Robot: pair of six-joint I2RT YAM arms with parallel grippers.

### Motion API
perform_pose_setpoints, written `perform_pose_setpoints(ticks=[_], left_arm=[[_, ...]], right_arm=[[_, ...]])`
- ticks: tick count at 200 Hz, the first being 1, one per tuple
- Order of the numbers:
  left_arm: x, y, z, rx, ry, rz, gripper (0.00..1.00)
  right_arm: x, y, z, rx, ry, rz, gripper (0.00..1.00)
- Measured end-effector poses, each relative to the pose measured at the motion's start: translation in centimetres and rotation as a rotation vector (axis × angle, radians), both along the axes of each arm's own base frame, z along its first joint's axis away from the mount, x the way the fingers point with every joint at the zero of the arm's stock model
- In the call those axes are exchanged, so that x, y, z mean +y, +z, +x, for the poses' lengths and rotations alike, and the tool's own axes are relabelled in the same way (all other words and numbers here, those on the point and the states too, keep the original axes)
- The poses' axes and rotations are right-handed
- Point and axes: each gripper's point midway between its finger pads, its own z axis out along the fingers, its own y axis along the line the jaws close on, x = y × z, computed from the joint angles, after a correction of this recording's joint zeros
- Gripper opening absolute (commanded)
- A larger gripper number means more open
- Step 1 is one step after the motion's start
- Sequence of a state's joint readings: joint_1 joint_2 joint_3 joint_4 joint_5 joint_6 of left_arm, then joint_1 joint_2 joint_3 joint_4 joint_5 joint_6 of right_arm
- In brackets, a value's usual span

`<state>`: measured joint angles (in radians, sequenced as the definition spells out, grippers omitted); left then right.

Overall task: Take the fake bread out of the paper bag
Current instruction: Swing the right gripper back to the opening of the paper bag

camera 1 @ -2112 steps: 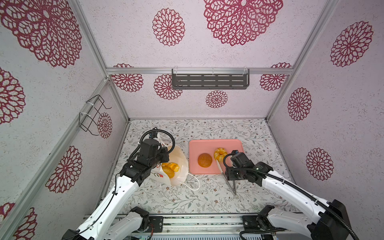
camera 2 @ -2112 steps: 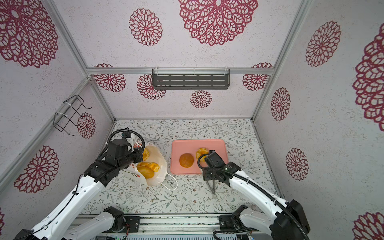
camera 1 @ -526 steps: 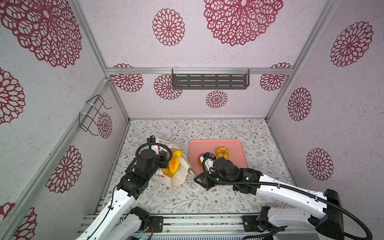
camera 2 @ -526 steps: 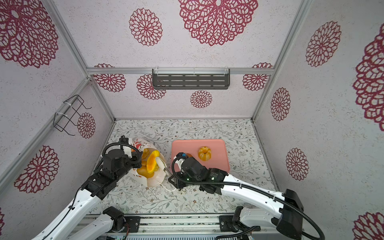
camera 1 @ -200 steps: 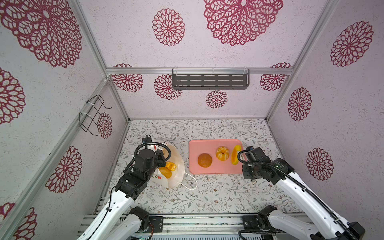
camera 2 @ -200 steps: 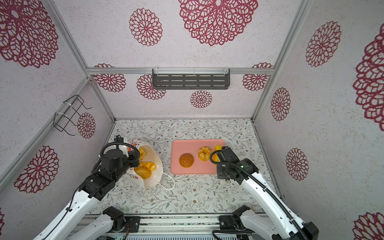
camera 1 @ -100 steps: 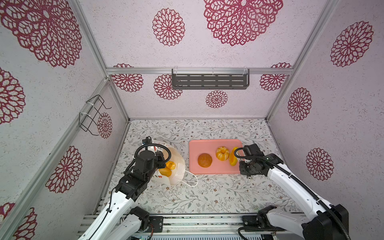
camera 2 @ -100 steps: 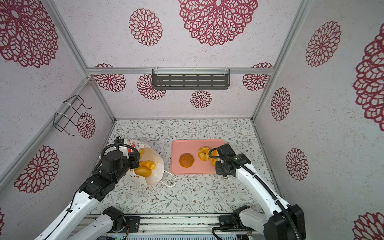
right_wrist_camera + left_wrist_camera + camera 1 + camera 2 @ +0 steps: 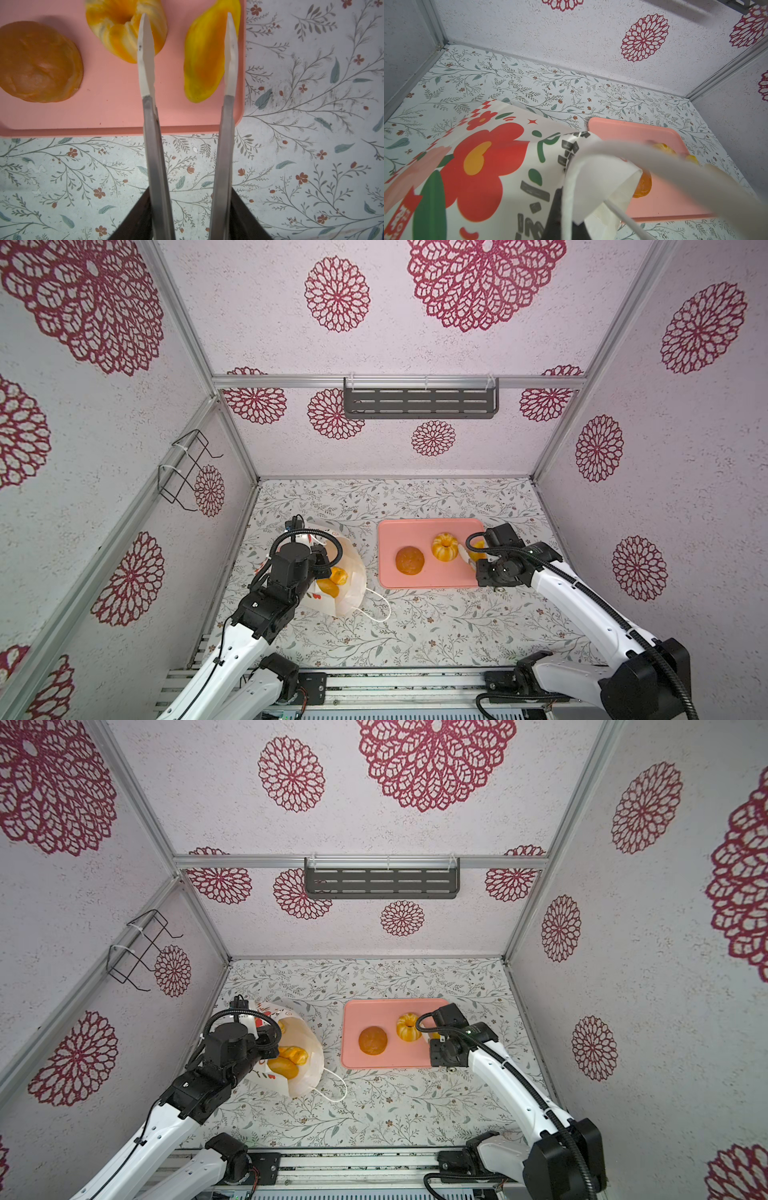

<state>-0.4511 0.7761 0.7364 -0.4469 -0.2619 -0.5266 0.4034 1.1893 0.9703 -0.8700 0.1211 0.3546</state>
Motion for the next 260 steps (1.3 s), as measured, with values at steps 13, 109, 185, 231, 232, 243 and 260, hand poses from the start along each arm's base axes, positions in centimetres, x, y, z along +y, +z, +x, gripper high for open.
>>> perform_pose_setpoints(ticks=[13, 109, 185, 231, 232, 243, 260], left_arm=[[0.0, 0.0, 0.0, 0.0, -0.001, 0.001, 0.0], [-0.3, -0.1, -0.1, 0.0, -0.032, 0.02, 0.0], [-0.8, 0.1, -0.3, -0.004, -0.07, 0.022, 0.0], [-1.2, 0.3, -0.5, -0.011, -0.101, 0.026, 0.0], [-1.2, 0.3, -0.5, -0.011, -0.102, 0.026, 0.0], [-1.2, 0.2, -0.5, -0.011, -0.105, 0.03, 0.0], [-1.3, 0.2, -0.5, -0.011, -0.113, 0.033, 0.0]], right_arm=[[0.1, 0.6, 0.3, -0.013, -0.002, 0.005, 0.51], [3.6, 6.2, -1.3, -0.097, 0.079, 0.281, 0.46], [13.7, 10.6, -9.0, -0.079, 0.366, 0.695, 0.41], [19.9, 11.0, -12.9, -0.009, 0.527, 0.822, 0.41], [20.1, 11.0, -13.0, -0.008, 0.533, 0.825, 0.41], [21.3, 10.7, -13.5, 0.012, 0.564, 0.845, 0.41], [22.7, 9.8, -13.5, 0.047, 0.587, 0.841, 0.41]])
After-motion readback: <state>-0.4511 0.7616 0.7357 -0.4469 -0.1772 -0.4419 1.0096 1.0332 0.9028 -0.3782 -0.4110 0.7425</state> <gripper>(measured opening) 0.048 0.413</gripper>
